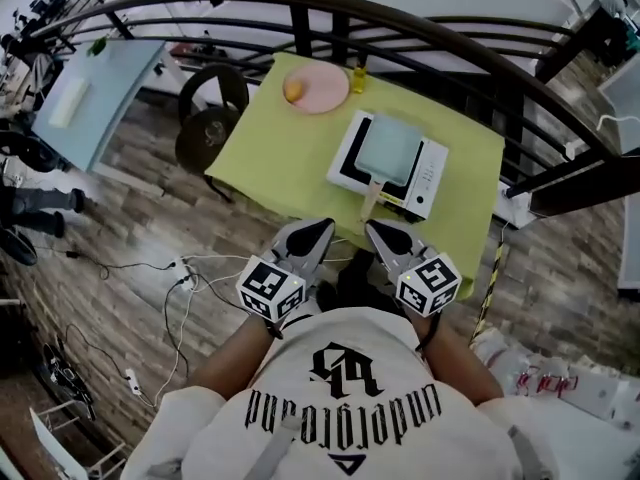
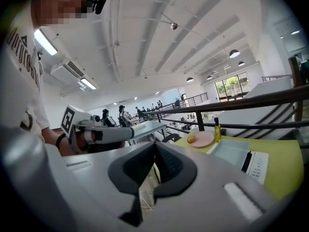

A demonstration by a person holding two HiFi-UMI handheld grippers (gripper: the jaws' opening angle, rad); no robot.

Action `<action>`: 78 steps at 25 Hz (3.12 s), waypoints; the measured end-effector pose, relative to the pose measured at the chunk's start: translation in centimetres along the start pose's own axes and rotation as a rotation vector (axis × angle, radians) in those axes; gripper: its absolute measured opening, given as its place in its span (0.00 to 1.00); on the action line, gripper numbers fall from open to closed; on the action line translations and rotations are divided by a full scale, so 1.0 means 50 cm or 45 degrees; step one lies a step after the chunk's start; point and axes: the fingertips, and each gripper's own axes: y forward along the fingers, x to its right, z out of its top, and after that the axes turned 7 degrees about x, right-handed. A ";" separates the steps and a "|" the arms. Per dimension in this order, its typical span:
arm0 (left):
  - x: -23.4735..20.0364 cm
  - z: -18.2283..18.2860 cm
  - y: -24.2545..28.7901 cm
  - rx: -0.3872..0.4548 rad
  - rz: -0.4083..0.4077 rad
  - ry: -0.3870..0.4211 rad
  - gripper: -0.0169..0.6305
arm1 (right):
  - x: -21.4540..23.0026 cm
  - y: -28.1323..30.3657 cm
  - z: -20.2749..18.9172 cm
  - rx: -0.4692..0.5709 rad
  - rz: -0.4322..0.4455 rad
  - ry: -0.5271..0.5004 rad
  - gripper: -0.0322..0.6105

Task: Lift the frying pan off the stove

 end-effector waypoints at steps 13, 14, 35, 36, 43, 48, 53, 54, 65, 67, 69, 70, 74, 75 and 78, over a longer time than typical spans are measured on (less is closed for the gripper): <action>-0.040 -0.084 0.142 -0.182 -0.107 -0.038 0.04 | 0.140 0.019 -0.071 -0.062 -0.071 0.134 0.05; -0.046 -0.090 0.157 -0.197 -0.113 -0.043 0.04 | 0.154 0.022 -0.074 -0.071 -0.072 0.142 0.05; -0.140 -0.280 0.324 -0.576 -0.200 -0.329 0.26 | 0.346 0.078 -0.215 -0.247 -0.083 0.627 0.20; -0.143 -0.289 0.325 -0.593 -0.209 -0.345 0.29 | 0.350 0.081 -0.224 -0.250 -0.096 0.657 0.23; -0.127 -0.364 0.303 -0.750 -0.324 -0.473 0.45 | 0.356 0.091 -0.279 -0.269 -0.197 0.826 0.38; -0.115 -0.408 0.290 -0.811 -0.379 -0.662 0.51 | 0.359 0.096 -0.312 -0.261 -0.243 0.942 0.45; -0.099 -0.444 0.281 -0.868 -0.428 -0.764 0.54 | 0.354 0.112 -0.337 -0.241 -0.231 1.055 0.47; -0.095 -0.450 0.279 -0.878 -0.439 -0.783 0.54 | 0.353 0.116 -0.341 -0.236 -0.227 1.074 0.48; -0.036 -0.495 0.246 -0.973 -0.593 -1.009 0.54 | 0.344 0.148 -0.370 -0.170 -0.125 1.242 0.44; -0.031 -0.502 0.242 -0.985 -0.610 -1.032 0.51 | 0.342 0.152 -0.377 -0.174 -0.111 1.250 0.42; -0.029 -0.507 0.240 -0.991 -0.623 -1.049 0.46 | 0.340 0.158 -0.384 -0.172 -0.095 1.267 0.41; -0.029 -0.508 0.241 -0.994 -0.629 -1.051 0.41 | 0.340 0.162 -0.385 -0.167 -0.087 1.278 0.40; -0.022 -0.509 0.240 -1.002 -0.654 -1.051 0.32 | 0.333 0.173 -0.384 -0.144 -0.045 1.313 0.37; -0.021 -0.509 0.240 -1.003 -0.657 -1.052 0.30 | 0.331 0.176 -0.383 -0.138 -0.032 1.321 0.36; -0.022 -0.508 0.243 -1.000 -0.663 -1.053 0.26 | 0.329 0.186 -0.379 -0.117 -0.002 1.344 0.30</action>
